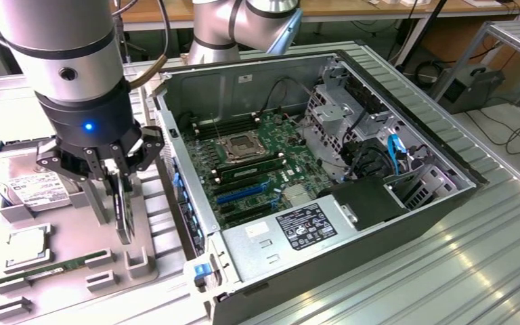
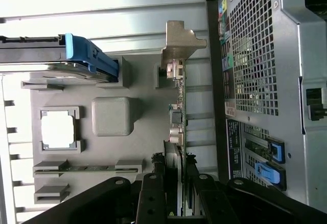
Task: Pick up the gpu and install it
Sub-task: 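Pick up the gpu and move the gpu toward the slot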
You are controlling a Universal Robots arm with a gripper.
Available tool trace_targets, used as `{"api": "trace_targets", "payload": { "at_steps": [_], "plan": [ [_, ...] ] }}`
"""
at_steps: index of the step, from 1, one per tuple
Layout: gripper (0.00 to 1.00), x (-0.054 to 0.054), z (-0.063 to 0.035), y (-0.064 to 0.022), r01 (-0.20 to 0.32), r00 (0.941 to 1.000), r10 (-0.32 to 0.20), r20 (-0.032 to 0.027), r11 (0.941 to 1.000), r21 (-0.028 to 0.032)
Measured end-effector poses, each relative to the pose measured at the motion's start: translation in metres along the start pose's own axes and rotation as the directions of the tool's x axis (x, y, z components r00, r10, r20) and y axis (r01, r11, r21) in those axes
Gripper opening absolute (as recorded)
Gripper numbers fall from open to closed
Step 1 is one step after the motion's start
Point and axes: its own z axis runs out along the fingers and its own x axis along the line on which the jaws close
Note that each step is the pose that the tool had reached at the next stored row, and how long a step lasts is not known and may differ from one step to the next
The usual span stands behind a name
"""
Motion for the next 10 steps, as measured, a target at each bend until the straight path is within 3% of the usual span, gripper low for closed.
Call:
{"api": "trace_targets", "payload": {
  "at_steps": [10],
  "plan": [
    [0.26, 0.0, -0.0025, 0.0001, 0.0, 1.0, 0.0, 0.0, 1.0, 0.0001]
  ]
}}
